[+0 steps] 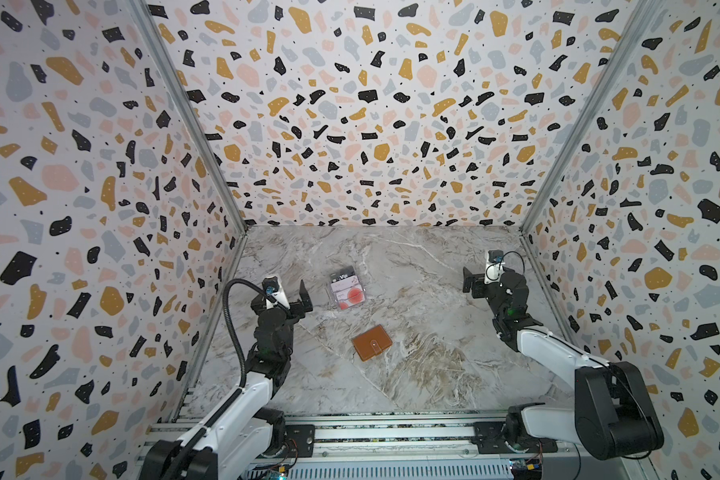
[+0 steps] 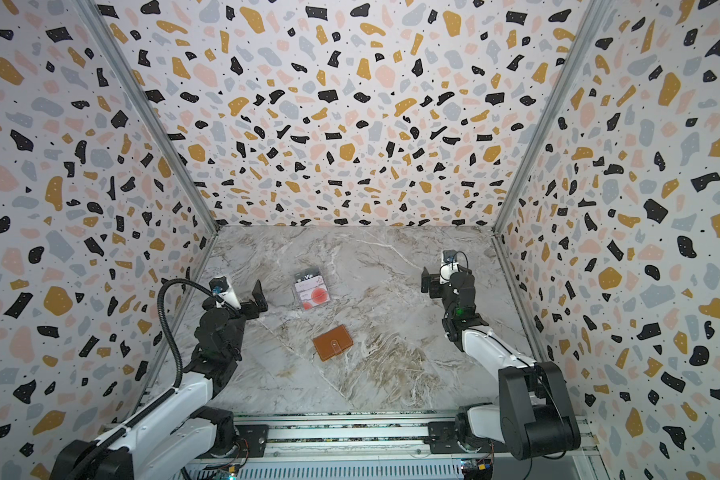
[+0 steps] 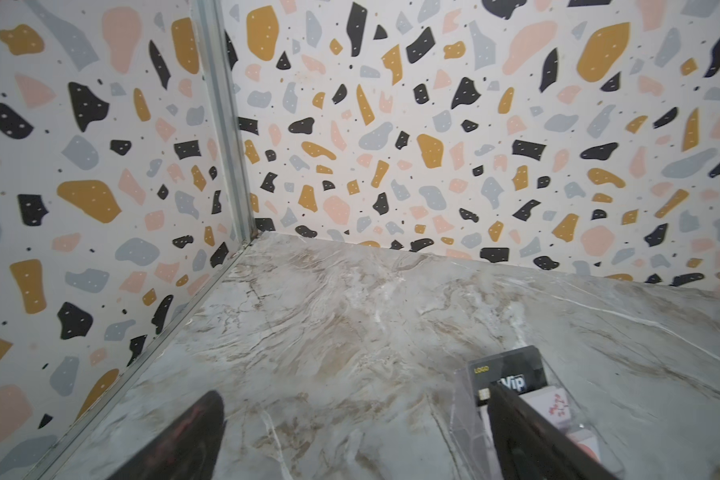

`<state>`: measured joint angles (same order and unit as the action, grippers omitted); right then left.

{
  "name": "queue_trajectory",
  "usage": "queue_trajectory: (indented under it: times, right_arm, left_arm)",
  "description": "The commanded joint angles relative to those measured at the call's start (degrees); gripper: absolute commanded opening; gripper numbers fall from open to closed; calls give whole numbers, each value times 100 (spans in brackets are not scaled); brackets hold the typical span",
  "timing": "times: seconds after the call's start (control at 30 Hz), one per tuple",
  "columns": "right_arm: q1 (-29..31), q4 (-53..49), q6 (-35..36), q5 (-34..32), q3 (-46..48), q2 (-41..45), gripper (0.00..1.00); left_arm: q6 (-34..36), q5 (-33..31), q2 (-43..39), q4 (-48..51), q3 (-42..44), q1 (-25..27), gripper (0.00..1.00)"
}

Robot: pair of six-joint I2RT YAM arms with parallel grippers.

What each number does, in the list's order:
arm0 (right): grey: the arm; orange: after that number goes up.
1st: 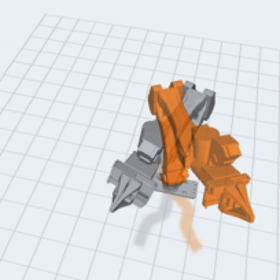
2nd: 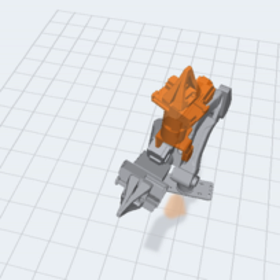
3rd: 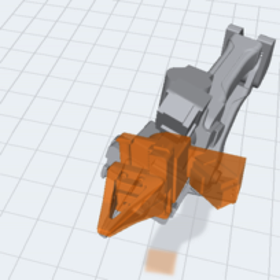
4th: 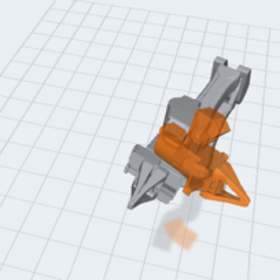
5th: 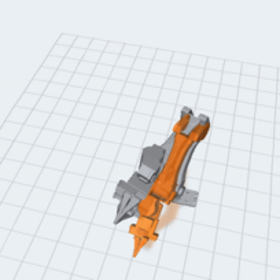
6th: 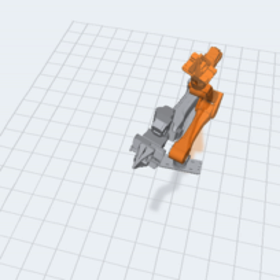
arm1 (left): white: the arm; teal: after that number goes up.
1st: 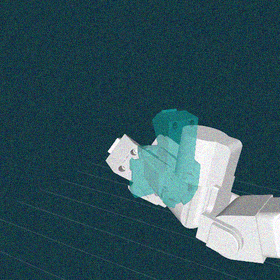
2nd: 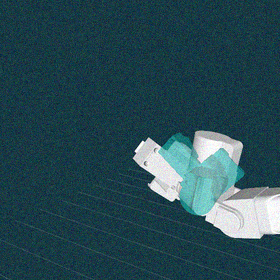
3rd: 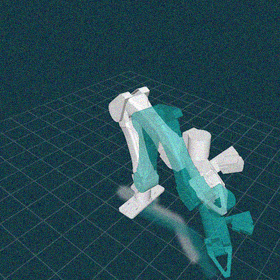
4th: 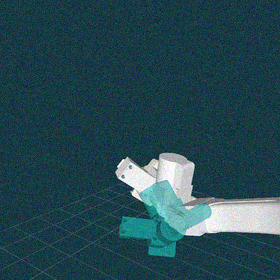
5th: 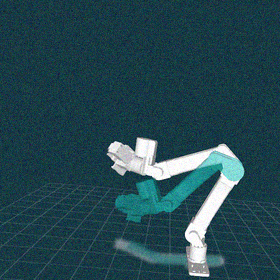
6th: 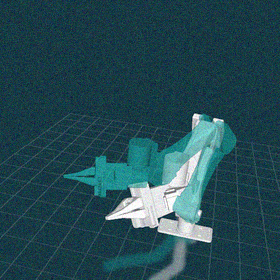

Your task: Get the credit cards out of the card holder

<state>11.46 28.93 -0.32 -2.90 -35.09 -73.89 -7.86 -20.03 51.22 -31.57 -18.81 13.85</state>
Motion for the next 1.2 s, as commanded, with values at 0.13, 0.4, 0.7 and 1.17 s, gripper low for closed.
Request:
queue_trajectory:
  times: [0.13,0.4,0.7,1.17]
  right_arm:
    - [532,-2296,60,1624,-909,-130,95]
    - [1520,-2594,390,2660,-1534,-1105,80]
    - [1929,-2199,151,3567,-1862,-1839,74]
    - [2507,-3071,466,3770,-3219,-3408,57]
  left_arm:
    - [-860,1021,-263,2322,-916,636,96]
    - [-1878,1387,-415,2279,-216,2022,85]
    - [-2296,2074,-563,1258,879,2315,53]
    - [-2164,2676,-261,1178,1224,2661,43]
